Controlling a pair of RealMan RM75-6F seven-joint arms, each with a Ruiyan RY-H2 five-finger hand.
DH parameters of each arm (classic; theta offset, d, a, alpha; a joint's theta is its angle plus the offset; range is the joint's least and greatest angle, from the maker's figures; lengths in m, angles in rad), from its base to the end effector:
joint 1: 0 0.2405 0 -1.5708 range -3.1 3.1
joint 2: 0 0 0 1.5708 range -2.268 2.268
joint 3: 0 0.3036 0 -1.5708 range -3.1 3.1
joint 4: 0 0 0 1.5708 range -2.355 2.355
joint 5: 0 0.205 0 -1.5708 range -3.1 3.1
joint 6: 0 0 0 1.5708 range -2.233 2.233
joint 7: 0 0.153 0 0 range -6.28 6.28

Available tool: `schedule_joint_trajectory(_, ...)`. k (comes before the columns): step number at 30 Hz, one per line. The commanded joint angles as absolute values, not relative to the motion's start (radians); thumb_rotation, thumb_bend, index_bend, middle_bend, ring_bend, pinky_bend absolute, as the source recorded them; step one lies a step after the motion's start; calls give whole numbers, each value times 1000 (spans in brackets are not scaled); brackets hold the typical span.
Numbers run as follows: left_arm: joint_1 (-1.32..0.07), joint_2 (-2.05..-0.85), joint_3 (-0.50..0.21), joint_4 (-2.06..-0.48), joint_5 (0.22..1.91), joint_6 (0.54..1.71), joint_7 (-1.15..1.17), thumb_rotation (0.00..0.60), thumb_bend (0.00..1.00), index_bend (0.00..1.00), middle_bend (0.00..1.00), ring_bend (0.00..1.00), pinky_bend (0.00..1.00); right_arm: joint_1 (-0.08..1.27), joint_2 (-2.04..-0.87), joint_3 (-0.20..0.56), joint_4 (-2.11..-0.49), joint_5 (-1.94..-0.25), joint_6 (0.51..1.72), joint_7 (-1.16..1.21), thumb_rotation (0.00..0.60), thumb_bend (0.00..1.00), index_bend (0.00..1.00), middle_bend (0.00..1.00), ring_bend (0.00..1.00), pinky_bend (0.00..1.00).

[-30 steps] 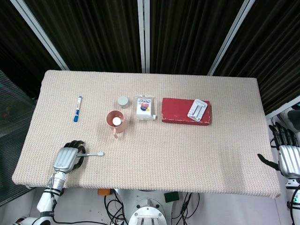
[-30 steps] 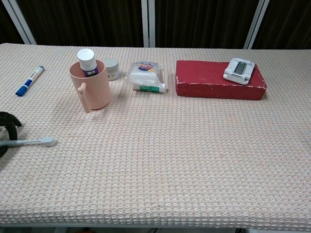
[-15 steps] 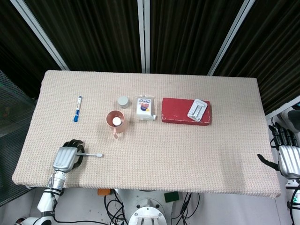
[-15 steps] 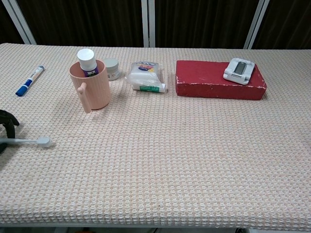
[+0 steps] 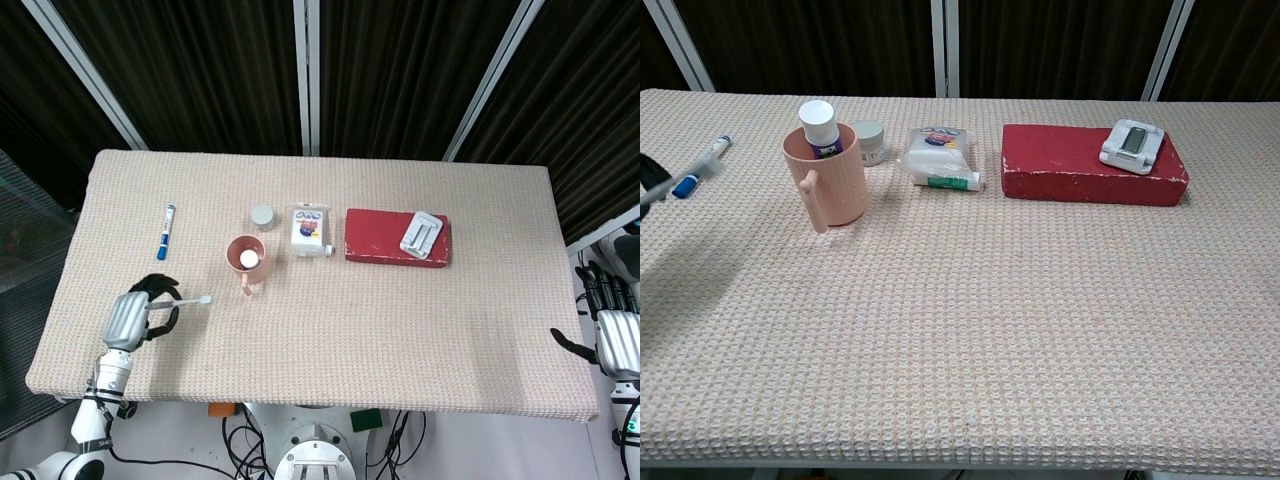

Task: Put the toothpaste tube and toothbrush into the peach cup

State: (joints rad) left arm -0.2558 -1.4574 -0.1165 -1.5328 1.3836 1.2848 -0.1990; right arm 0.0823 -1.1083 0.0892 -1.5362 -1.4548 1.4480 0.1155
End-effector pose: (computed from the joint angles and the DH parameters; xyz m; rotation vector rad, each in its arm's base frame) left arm -0.3086 0.2584 0.0520 -1.3125 -1.3460 -1.2184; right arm -0.3722 -0.2014 0.2005 1.3170 -0.9415 0.9143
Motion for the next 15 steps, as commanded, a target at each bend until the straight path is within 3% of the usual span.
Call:
schedule_joint_trajectory(1,-291,-1330,-250,-1684,1366,1259,-584,600,429,635,304,168,254,83,-1111,92,-1530,-1456,1451,129,600,385,0,0,0,0)
schedule_joint_trajectory(8,-396,-1261,-379,-1698,1309,1124,-851,600,446,643,301,168,251,83,-1111,95,-1526,-1462,1461,134,600,385,0,0,0,0)
schedule_joint_trajectory(15,-527,-1331,-455,-1612,1251,1011,-975,600,447,632,289,167,246,90,-1105,100,-1536,-1455,1451,125,600,384,0,0,0,0)
